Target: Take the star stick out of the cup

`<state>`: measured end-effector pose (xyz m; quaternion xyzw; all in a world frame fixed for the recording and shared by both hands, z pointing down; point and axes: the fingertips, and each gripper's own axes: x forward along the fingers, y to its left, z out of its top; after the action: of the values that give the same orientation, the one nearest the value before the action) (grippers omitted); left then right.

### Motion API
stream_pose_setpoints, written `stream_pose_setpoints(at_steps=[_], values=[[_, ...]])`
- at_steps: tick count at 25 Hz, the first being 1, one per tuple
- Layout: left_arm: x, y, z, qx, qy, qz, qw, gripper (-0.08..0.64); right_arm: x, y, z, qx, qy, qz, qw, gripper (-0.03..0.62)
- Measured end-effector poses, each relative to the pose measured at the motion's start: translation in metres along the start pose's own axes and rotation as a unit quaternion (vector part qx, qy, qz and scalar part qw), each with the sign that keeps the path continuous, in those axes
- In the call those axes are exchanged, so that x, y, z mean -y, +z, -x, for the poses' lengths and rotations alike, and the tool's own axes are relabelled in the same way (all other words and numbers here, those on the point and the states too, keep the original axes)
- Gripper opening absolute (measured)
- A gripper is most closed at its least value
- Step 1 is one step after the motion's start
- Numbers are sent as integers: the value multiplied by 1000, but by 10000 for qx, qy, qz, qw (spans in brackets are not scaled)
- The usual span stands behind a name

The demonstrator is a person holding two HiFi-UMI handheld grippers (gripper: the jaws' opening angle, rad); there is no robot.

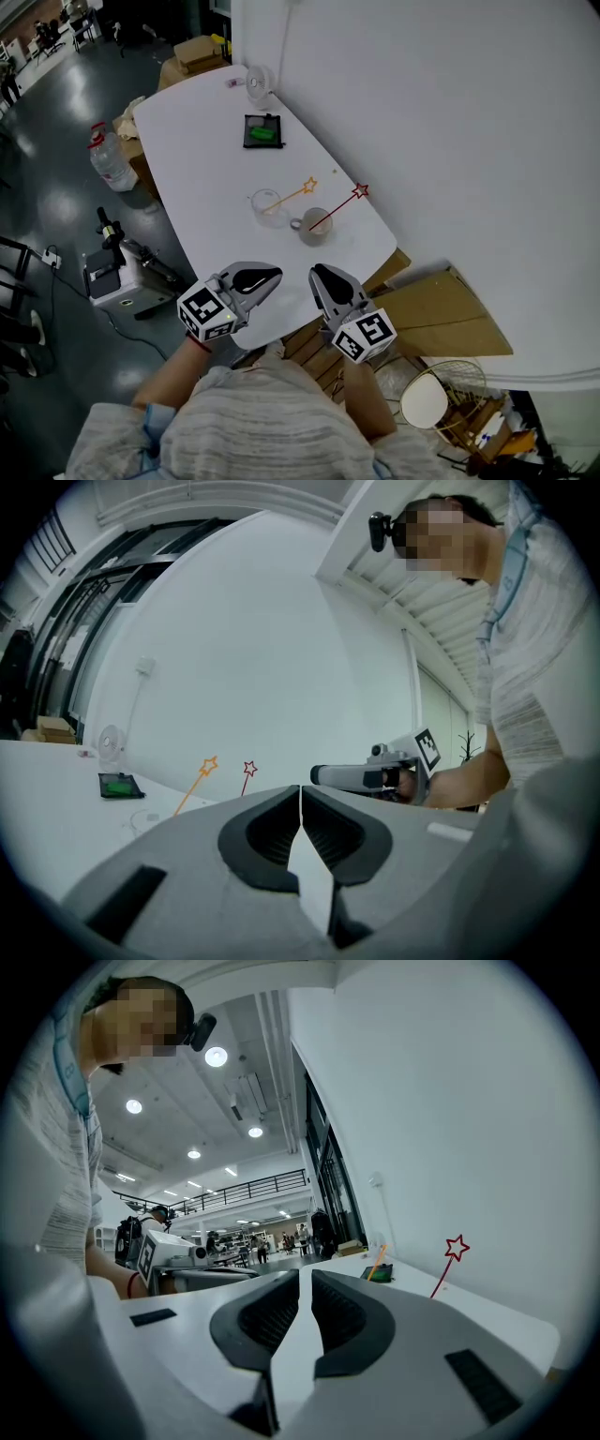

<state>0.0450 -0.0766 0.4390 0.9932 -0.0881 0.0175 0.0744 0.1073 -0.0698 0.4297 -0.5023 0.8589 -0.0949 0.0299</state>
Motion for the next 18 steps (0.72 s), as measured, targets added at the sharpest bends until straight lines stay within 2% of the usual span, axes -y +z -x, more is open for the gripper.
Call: stream_pose_setpoints(at_steps=[10,18], values=[[-30,-19,-38,-135,308,206,9992,17,68,-9,-18,-134,-228,-143,9995,11],[-57,-32,-60,-195,529,438,9974,16,102,-18,-35,-210,-344,-257,9989,11]])
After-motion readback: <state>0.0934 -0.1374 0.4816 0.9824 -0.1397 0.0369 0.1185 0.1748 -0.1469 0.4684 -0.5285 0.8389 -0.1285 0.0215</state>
